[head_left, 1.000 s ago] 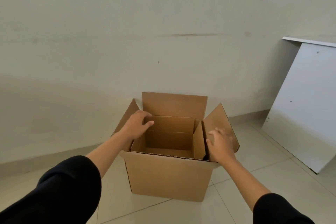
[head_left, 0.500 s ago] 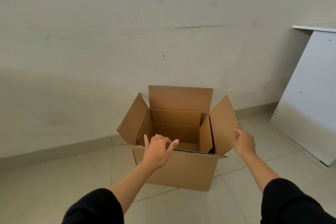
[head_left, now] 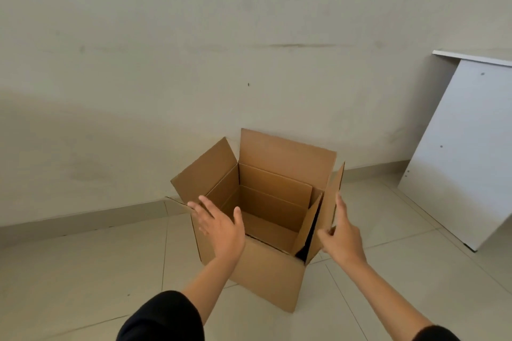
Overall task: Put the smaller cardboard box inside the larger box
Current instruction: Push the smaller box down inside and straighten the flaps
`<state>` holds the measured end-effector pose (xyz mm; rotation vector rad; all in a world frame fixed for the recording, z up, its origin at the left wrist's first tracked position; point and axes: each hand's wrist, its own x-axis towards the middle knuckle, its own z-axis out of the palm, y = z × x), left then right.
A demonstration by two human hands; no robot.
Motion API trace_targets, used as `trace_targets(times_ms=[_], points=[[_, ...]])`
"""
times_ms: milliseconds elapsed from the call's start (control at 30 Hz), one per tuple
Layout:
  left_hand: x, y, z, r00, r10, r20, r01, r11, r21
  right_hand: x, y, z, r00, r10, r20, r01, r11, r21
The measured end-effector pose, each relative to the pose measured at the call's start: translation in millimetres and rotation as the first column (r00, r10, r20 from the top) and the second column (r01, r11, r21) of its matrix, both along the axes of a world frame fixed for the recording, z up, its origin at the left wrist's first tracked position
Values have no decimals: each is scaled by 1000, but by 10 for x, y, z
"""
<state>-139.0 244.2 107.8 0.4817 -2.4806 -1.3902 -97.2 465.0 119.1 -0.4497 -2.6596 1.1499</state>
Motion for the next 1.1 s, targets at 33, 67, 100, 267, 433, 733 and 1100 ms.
trace_targets(times_ms=[33,67,100,267,433,733,1100], points=[[57,-18,26,1000,10,1,-10,994,112,96,-132,27,1000,12,16,-12,1000,-9],[118,-41,63,1000,8,-2,-8,980,197,202,-282,75,999,22,30,-21,999,-30],[175,-68,90,1000,1,7,-3,969,247,307,-440,113,998,36,43,-33,997,-67],[450,-217,178,986,-52,160,-2,948,319,613,-1169,21,996,50,73,-31,972,-233],[577,-494,204,955,-57,292,-4,978,207,679,-1552,25,987,139,76,-91,890,-447],[444,-566,226,936,-104,338,-27,932,363,258,-1200,379,974,228,2,-216,925,-312],[124,-248,128,948,-52,313,46,999,26,-726,524,273,989,81,128,-120,934,338]])
